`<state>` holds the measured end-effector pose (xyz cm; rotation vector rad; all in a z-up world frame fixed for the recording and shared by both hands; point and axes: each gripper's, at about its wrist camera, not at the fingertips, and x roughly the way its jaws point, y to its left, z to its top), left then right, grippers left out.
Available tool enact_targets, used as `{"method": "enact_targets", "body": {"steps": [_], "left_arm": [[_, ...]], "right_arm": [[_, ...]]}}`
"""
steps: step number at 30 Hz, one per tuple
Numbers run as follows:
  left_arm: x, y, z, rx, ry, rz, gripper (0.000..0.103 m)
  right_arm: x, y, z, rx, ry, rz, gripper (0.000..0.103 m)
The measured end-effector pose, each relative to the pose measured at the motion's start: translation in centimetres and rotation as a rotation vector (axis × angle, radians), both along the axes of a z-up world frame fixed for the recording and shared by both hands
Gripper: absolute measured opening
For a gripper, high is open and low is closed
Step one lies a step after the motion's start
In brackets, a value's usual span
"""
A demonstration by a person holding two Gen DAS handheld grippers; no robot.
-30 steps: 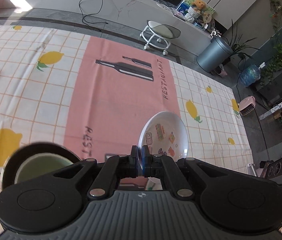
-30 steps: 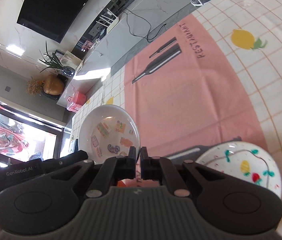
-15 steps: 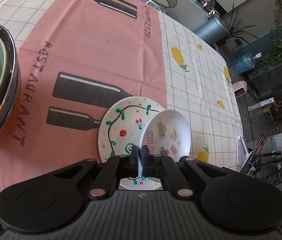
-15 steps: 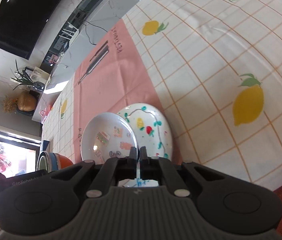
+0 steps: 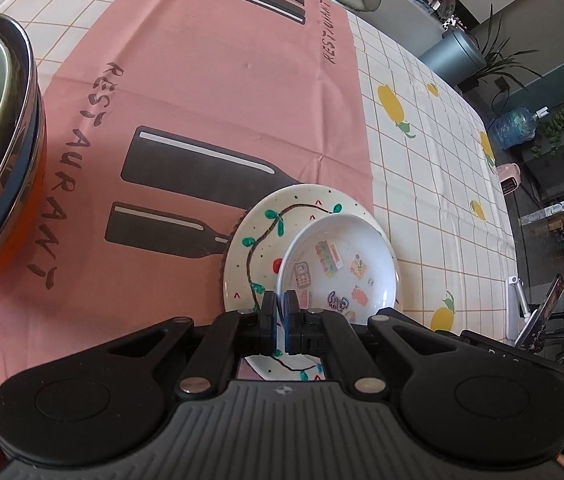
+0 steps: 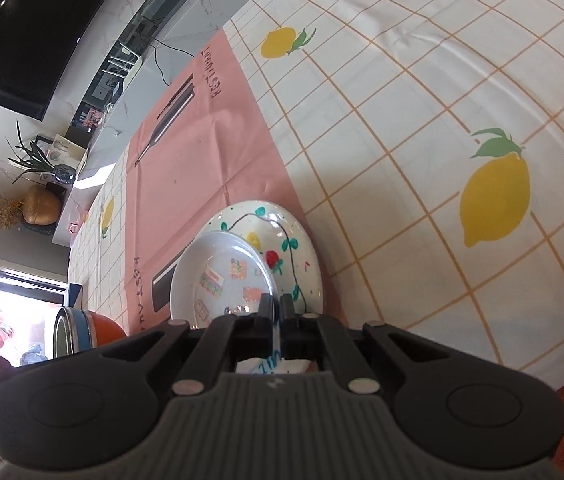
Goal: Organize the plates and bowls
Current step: 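Lower the glass plate onto the painted plate and open both grippers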
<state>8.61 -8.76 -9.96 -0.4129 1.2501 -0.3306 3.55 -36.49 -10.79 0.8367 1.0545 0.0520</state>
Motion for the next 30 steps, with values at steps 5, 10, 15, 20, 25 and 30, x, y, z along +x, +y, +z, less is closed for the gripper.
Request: {"method": "enact_targets", "body": {"steps": [5,10,15,20,25,30], "left_arm": [[0.2,-0.1,-0.3,0.007,-0.003,0.004,0.005],[0.3,-0.2,-0.2,0.015,-0.004,0.002,0.005],[0.1,-0.3,0.0,0.029,-0.018,-0.004,0.011],[-0.3,-0.4,0.9,0.06,-0.057,-0.008,0.03],[-0.9,-0.1,2.4,0.088,-0.102,-0.013,0.036],[-2.1,0.3,4.6,0.089,-0.166,-0.048,0.04]], "right_arm": [[0.3,0.2,0.0,-0.007,-0.002,-0.002,0.0],[0.6,0.4,0.1,-0.016,-0.01,-0.002,0.0],[0.7,0.8,0.3,-0.044,-0.02,0.01,0.005],[0.3,0.9,0.9,-0.089,-0.042,0.016,0.017],[-0.1,1.3,2.2,-0.143,-0.077,0.031,0.028],[-0.5,2.4,4.4,-0.215,-0.139,0.068,0.032]]}}
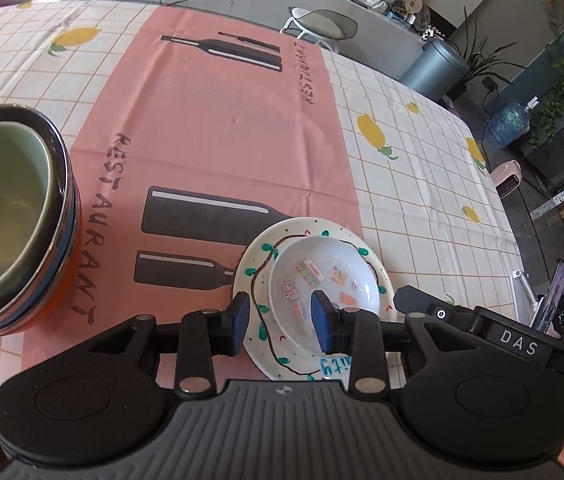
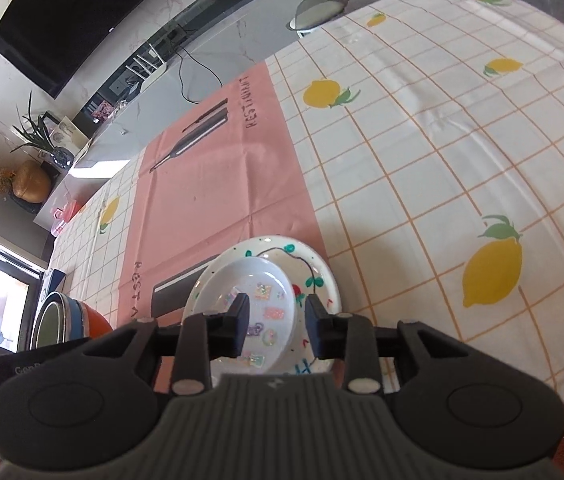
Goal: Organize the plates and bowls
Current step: 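Lower the glass plate onto the painted plate and open both grippers, then move both grippers to the bowl stack and grasp its steel rim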
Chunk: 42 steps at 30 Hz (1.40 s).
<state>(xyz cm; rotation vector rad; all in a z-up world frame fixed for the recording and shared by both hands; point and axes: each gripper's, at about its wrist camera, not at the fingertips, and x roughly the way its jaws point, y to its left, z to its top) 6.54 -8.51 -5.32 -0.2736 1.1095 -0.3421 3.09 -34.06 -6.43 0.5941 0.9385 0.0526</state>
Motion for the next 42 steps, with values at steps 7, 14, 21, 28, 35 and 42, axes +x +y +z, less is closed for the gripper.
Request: {"method": "enact_targets", "body": {"steps": [7,14,21,28,35,42], "left_arm": [[-1.5,2.2,3.7,-0.017,-0.096,-0.029,0.055],[-2.0,6.4,7.0,-0.014,-0.193,0.029,0.073],[-1.7,11.8,8.0,0.007,-0.217,0.152,0.079],[-1.2,17.1,6.6,0.012,-0.181,0.301,0.083],[-0.6,20.4,2.8,-0.078,-0.091,0.381,0.083],[0.2,21.6,-1.0,-0.159,-0.015,0.427,0.083]], "right_arm": [[0.0,2.7,2.4,-0.017,-0.053,0.076,0.042],[0.7,6.2,3.9,-0.015,-0.071,0.159,0.055],[2.1,10.2,4.7,-0.001,-0.062,0.234,0.069],[4.4,14.3,4.3,0.051,-0.008,0.271,0.075],[6.4,17.2,2.6,0.08,0.052,0.287,0.075],[8.3,19.0,-0.3,0.124,0.14,0.284,0.074]]}}
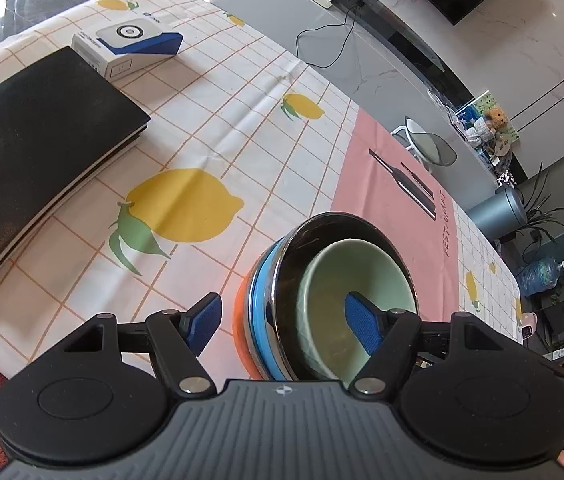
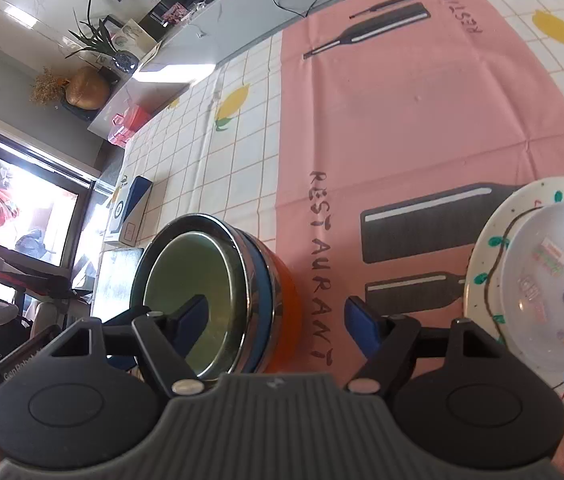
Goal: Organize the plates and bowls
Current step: 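Move both grippers to the bowl stack and grasp its steel rim, then lift the bowl stack with both grippers and carry it onto the plates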
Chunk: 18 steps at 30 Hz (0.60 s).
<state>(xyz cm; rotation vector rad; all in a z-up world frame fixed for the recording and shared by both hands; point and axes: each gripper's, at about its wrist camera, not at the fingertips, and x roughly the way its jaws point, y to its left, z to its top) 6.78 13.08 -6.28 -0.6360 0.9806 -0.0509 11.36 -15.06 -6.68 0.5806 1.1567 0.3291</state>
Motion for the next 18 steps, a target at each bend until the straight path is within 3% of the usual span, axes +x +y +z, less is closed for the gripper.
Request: {"method": "enact_targets", "body": {"steps": [3,8,15,18], "left_arm": [[0.5,-0.1,-1.2,-0.042,0.018,0.0,0.083],[1.1,-0.6,-2.4,-0.038,0.053,-0.002,0.082],[1.6,-1.3,-2.8,0.006,0.084,-0.019,0.069],[1.8,-1.2,-3.0,0.008,0.099,-0.017,0.06]], "right_arm": [[0.5,0.7,-1.1,0.011,0.028,-0.002,0.073],[0.9,1.4,-2.2,0.007,0.054,0.008,0.072],[1.5,1.4,-2.9,0.018,0.074,0.007,0.069],[1.6,1.5,-3.0,0.029,0.075,0.012,0.062]]}}
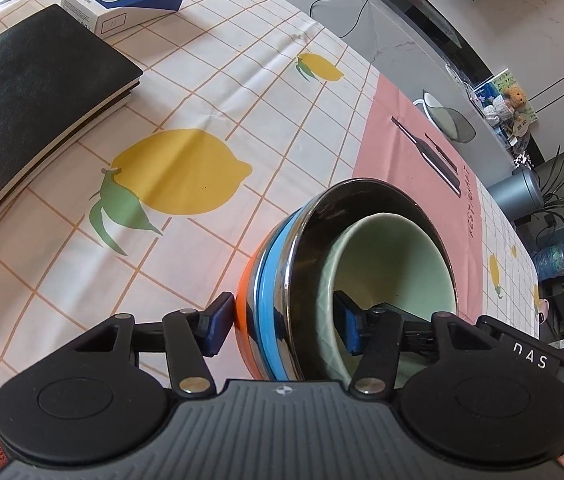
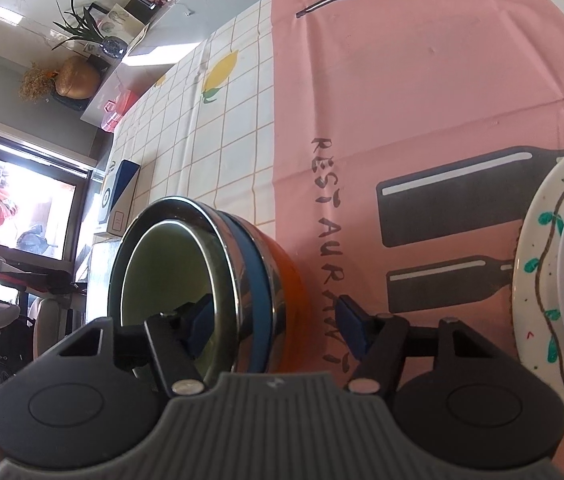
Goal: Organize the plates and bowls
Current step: 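Lift the bowl stack with both grippers and carry it onto the plates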
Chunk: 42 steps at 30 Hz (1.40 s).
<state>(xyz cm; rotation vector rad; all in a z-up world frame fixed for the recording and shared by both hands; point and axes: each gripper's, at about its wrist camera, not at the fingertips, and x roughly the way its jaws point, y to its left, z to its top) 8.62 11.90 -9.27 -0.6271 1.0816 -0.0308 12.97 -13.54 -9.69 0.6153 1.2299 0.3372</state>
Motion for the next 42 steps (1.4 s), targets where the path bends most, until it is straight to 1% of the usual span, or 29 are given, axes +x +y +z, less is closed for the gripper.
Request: {"method": "enact_targets", "body": {"steps": [2,3,4,5,7,11,19,23,28,33,39,42], "left_arm": [[0.0,0.1,-0.2,-0.016,0.001,0.004,0.058],[0.0,0.2,-0.2,-0.023,0.003,0.009,0.058],[0.0,0.2,-0.2,-0.026,0.003,0.011,0.058],[0.1,0.2,-0.3,-0.027,0.003,0.012,0.058],[0.0,0.3,-0.3,-0.031,0.001,0.014,0.057],[0.0,0.7,-0.5,-0.053,0.002,0.027,0.054],[0.1,-0.2,0.2,-0.028,-0.012,0.002,0.055],[0.2,-1.0,1.1,-0.024,-0.025,-0.013,0.055],[0.3,-3.1,2.8,-0.016,-0.043,-0.048,0.055],[0.5,-5.9,4.4,-0.021,-0.056,-0.097,0.055],[0.9,-10.7,5.8,-0.014,-0.068,-0.174,0.055],[1.2,-13.2,5.9,-0.032,-0.062,-0.208,0.055]], "right_arm": [[0.1,0.0,-0.1,0.01,0.005,-0.001,0.057],[0.1,0.1,-0.3,0.015,0.009,0.0,0.056],[0.1,0.1,-0.4,0.02,0.013,0.001,0.055],[0.2,0.1,-0.5,0.029,0.021,0.0,0.051],[0.1,0.1,-0.7,0.041,0.024,-0.004,0.048],[0.1,0.3,-0.6,0.028,0.014,0.002,0.047],[-0.1,-0.1,-0.6,0.036,0.02,-0.018,0.045],[-0.4,-1.0,0.1,0.045,0.008,-0.031,0.045],[-0.7,-2.6,1.4,0.054,-0.01,-0.047,0.045],[-1.5,-5.5,3.3,0.052,-0.03,-0.07,0.045],[-2.7,-10.2,5.1,0.048,-0.039,-0.112,0.045],[-3.3,-12.8,5.9,0.038,-0.038,-0.135,0.045]]}}
